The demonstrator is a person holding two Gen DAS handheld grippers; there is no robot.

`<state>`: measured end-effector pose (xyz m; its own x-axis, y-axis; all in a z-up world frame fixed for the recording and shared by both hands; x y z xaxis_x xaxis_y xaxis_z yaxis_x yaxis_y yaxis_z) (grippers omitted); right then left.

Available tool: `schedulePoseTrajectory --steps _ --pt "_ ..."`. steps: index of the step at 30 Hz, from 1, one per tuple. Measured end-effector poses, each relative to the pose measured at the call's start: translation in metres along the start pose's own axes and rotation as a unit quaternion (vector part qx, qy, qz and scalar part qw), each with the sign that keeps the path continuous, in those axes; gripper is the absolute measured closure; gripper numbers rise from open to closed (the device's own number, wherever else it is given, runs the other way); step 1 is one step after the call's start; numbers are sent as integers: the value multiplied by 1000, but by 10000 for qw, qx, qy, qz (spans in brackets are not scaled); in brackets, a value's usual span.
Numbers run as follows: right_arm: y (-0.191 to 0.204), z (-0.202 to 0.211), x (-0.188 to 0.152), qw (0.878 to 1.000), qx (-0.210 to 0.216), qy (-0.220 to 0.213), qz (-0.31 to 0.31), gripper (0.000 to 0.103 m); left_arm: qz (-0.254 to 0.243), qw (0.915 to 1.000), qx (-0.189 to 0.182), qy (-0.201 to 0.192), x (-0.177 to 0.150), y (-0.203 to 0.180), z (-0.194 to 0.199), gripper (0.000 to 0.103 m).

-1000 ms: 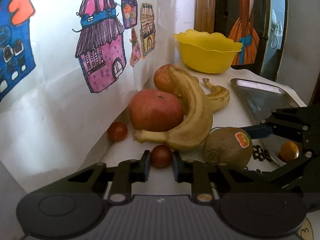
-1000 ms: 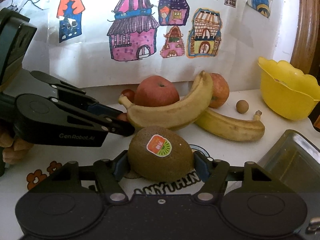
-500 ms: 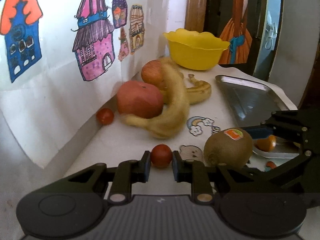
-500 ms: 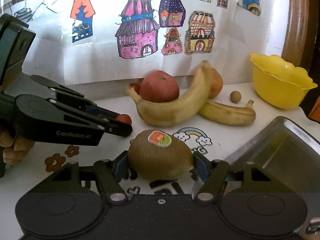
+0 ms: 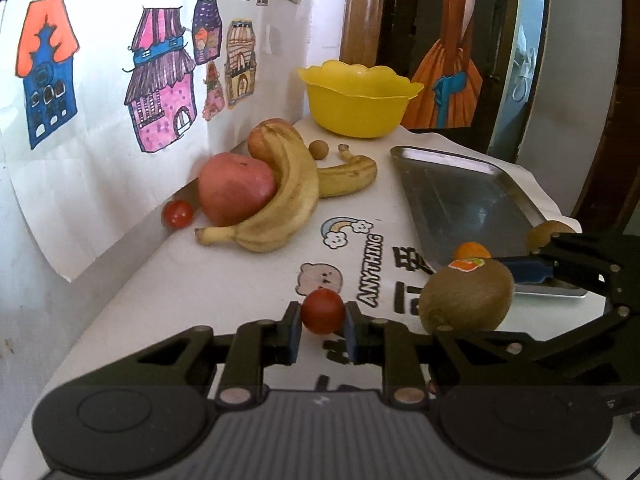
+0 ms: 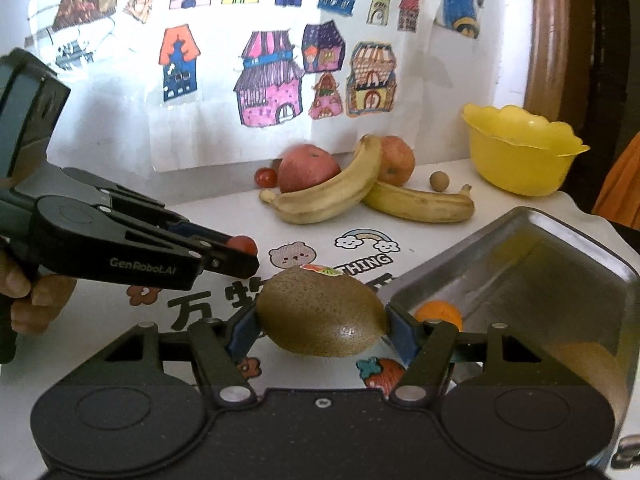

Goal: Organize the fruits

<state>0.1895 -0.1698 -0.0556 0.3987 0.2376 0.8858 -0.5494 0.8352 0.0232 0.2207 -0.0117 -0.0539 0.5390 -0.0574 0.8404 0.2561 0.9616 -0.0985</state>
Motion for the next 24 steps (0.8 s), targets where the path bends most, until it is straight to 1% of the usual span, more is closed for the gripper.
schedulePoseTrajectory --steps 7,12,18,24 --pt "-5 28 -8 9997 -72 -135 -169 34 -39 9999 -124 -32 -1 -19 5 79" --pt "-10 46 -12 9993 -203 -268 -183 34 -72 9996 -244 -84 2 -36 5 79" --pt "-30 69 -13 9973 -478 -469 -297 34 -90 9990 -382 -219 16 -56 -1 79" --pt "-58 78 -7 9942 -811 -609 -351 34 -179 9972 -607 -405 39 -87 -19 79"
Point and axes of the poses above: each gripper's, at about its wrist camera, not at the fingertips, and z roughly against the way its jaws point, y to its left, x to its top, the point moved 4 cm from there along -z, roughly the way its jaws point, and after that the axes turned 7 degrees about -y, right-handed, at the moved point
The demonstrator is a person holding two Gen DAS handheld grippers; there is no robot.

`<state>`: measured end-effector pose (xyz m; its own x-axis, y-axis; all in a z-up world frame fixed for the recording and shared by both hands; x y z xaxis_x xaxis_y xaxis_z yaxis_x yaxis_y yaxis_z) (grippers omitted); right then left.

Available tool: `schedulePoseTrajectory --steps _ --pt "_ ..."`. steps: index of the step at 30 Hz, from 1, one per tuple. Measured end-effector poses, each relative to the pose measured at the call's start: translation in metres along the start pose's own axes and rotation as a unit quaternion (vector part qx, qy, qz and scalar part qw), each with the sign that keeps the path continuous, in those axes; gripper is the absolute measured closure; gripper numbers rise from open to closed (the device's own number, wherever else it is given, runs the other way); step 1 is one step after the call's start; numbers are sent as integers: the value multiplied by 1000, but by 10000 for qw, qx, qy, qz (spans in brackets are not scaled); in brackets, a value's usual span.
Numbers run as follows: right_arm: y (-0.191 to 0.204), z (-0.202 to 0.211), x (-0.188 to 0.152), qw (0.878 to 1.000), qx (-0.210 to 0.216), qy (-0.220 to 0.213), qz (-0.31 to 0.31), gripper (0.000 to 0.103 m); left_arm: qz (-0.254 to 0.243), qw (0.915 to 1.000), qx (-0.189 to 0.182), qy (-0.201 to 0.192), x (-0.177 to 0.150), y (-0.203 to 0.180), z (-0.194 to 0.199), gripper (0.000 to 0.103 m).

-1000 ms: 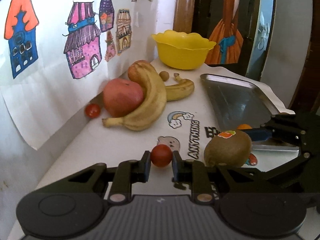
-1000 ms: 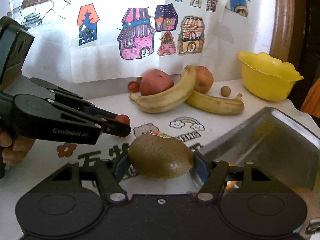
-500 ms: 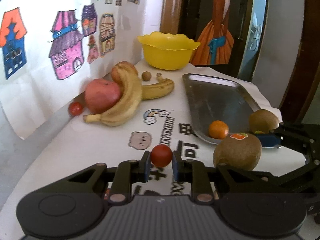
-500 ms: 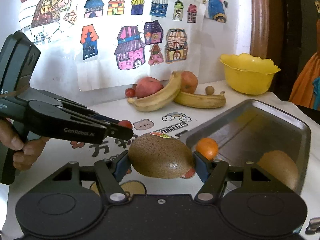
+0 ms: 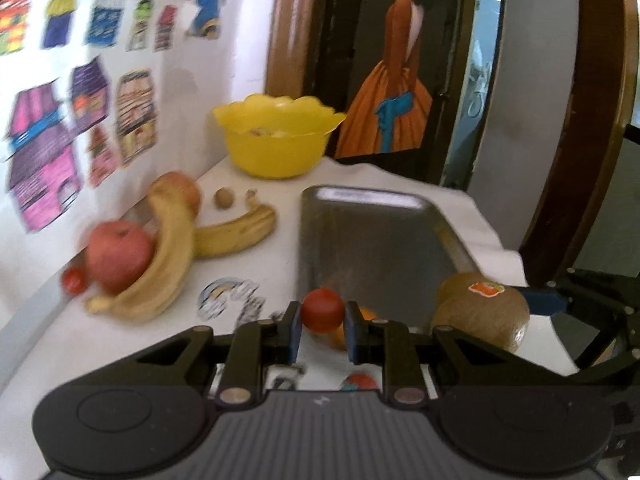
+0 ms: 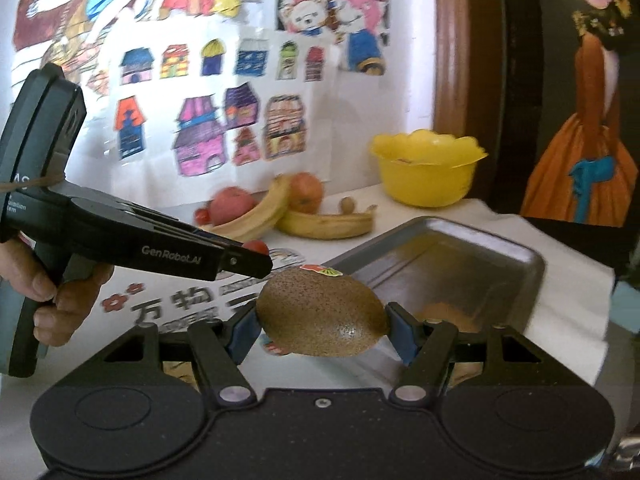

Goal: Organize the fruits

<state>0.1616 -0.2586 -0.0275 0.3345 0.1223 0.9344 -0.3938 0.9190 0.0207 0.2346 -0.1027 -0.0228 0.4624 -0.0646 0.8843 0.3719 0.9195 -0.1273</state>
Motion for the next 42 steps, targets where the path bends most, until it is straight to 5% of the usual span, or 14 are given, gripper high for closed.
schedulePoseTrajectory --steps 13,42 --pt "-17 -13 6 10000 22 -35 33 34 -106 9998 -3 -159 19 -16 -47 79" --pt "-23 -46 6 9958 -490 361 682 34 -61 9995 -79 283 6 -10 -85 78"
Point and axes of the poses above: each gripper's, at about its wrist camera, not at the fingertips, and z roughly against the way its jaws point, y to its left, x to its top, the point moved 4 cm from there along -z, roughly the way its jaws point, and after that the axes turned 7 degrees about -y, right-handed, at the moved point
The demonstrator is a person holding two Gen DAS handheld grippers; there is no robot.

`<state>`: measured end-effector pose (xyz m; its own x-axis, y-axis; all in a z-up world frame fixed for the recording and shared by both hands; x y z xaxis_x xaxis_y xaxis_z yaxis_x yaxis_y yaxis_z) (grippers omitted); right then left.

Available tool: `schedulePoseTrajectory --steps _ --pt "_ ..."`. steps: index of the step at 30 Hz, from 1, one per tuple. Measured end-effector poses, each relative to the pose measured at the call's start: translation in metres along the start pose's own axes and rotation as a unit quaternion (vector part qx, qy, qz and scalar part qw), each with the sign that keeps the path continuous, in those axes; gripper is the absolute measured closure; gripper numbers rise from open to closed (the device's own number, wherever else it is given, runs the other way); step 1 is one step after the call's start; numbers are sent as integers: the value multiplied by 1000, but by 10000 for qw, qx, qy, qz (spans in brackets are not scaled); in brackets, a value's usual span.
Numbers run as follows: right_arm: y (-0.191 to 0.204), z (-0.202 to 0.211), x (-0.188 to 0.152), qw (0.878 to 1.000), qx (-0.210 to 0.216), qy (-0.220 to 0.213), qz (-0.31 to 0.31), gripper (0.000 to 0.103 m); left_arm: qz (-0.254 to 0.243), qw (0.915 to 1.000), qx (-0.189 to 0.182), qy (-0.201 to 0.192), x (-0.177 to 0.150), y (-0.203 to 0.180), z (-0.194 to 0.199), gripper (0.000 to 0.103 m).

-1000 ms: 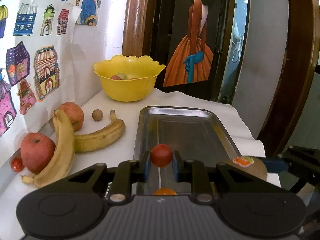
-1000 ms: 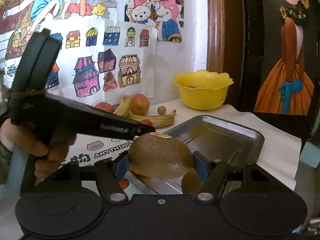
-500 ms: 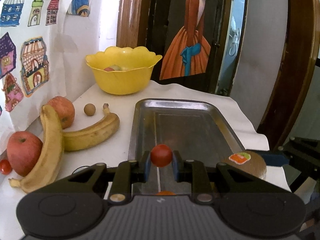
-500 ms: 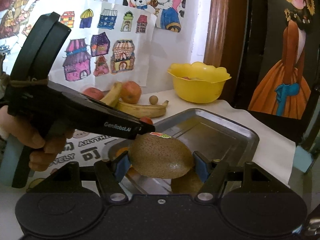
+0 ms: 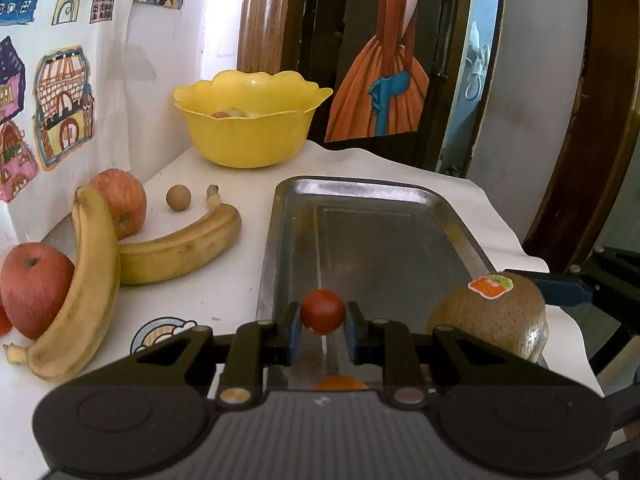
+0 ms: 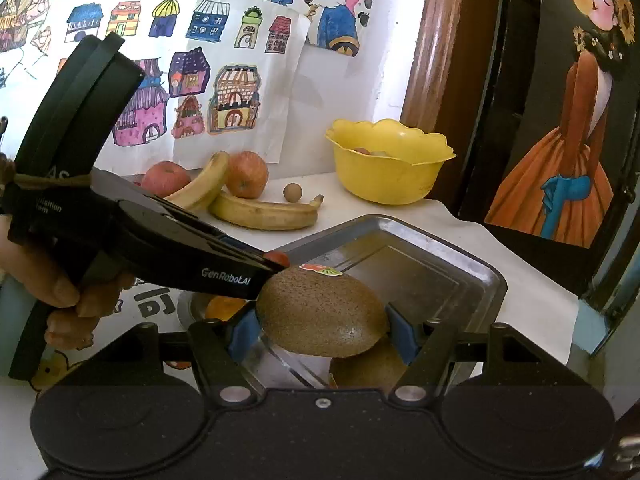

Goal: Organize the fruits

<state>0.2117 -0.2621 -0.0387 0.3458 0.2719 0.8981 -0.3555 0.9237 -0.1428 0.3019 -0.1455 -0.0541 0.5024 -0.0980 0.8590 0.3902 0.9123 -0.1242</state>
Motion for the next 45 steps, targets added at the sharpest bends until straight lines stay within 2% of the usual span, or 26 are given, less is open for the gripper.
schedulePoseTrajectory --steps 7,15,21,25,26,28,29,31,34,39,45 --pt "6 -3 0 9994 -17 73 342 34 47 10000 3 44 -2 3 -1 78" --pt "22 -10 -2 9940 -7 299 1048 33 133 9999 7 32 -4 5 3 78" --pt "23 -10 -4 9943 -23 304 1023 31 246 9997 33 -66 -2 9 13 65" --pt "21 -7 -3 9959 -75 231 872 30 396 9990 68 -179 0 12 24 42" --pt "20 -5 -3 9965 -93 208 806 28 433 9988 93 -223 1 13 28 40" --pt "18 0 -2 9975 -101 154 678 25 493 9983 116 -285 3 15 35 25" --pt "17 4 -2 9981 -107 100 606 20 533 9979 144 -340 4 16 39 18" --pt "16 11 -1 9988 -117 -3 485 16 608 9969 181 -470 6 18 50 14" --pt "16 26 4 9992 -167 -186 300 10 671 9952 254 -665 9 22 67 2" --pt "18 61 19 9976 -311 -612 -43 1 776 9909 373 -1038 14 28 103 1" --pt "28 107 43 9923 -411 -1077 -449 1 767 9867 504 -1345 16 39 149 1"
Point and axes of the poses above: each gripper's, at about its wrist camera, not at the fingertips, and z roughly against the way its jaws point, y to its left, x to its top, the point moved 4 cm from there along -z, roughly the way its jaws point, and after that the axes turned 7 degrees about -y, right-handed, at the moved point
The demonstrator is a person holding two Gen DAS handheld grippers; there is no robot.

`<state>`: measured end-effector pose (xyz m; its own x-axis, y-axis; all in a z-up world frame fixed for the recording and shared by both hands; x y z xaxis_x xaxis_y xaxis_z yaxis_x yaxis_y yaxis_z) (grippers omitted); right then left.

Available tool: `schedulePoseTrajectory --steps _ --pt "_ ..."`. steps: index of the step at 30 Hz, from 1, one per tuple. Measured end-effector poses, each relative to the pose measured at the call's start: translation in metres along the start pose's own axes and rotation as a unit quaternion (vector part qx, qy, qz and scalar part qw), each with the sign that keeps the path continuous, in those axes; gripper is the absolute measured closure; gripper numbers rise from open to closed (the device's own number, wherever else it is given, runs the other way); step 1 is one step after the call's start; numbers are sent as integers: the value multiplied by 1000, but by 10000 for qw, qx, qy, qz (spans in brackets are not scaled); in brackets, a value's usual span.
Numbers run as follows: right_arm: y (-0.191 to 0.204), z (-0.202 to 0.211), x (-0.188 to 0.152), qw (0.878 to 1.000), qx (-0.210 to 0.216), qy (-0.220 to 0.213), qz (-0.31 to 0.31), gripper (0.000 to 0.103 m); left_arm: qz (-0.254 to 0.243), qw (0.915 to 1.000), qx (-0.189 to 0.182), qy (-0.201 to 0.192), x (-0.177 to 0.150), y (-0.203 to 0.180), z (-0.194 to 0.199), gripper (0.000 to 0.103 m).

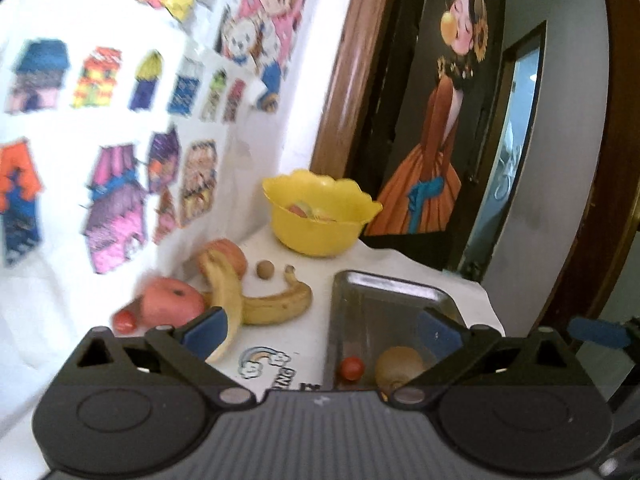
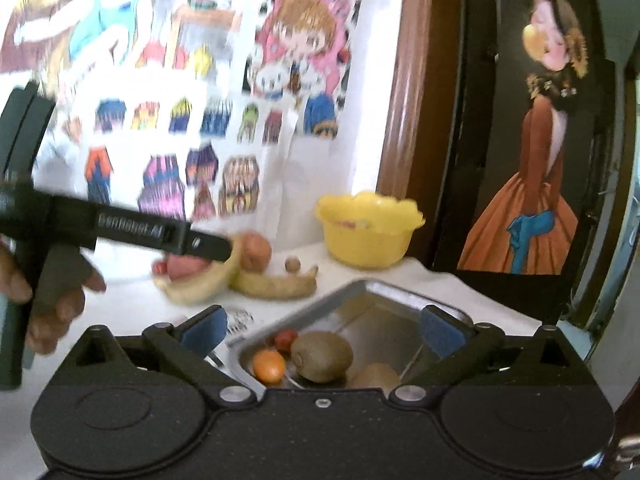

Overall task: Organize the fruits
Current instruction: 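Open the left gripper to drop the tomato while the right gripper releases the kiwi into the tray, then lift both open tools from the tray and move them toward the apples and bananas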

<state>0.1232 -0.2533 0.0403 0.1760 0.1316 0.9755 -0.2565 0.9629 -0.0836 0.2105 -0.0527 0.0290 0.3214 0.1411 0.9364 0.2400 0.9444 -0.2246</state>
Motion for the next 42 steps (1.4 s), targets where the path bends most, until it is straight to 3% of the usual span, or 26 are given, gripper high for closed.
schedulePoseTrajectory --steps 5,10,16,20,31,34,39,42 --pt "17 33 21 9992 -114 -283 -267 1 -40 9998 40 -181 7 16 38 1" --pt "39 64 19 9967 -321 -238 -709 1 -198 9995 117 -223 7 35 70 1" --pt "68 76 6 9944 -501 448 -819 1 -317 9993 144 -145 3 56 98 0" --pt "88 74 9 9921 -346 722 -967 1 -497 9986 182 -76 6 60 113 1" --pt "118 44 51 9806 124 972 -1700 1 -952 9942 415 -263 35 70 131 1" --pt "118 29 60 9821 290 901 -1631 1 -964 9941 473 -120 33 76 120 1" --pt "105 -6 70 9870 675 425 -1398 1 -930 9940 551 140 18 87 94 0" --pt "97 -36 68 9893 829 438 -1120 1 -949 9938 507 278 7 92 77 0"
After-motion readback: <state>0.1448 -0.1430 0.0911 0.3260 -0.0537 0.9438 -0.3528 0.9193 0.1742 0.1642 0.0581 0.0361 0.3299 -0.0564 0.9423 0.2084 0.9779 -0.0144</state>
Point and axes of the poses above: each gripper's, at about its wrist camera, not at the fingertips, and z roughly against the way its jaws point, y to its left, x to its top, the point moved 4 cm from there along -z, roughly the way its jaws point, and after that the axes turned 7 degrees about -y, right-handed, at the moved point
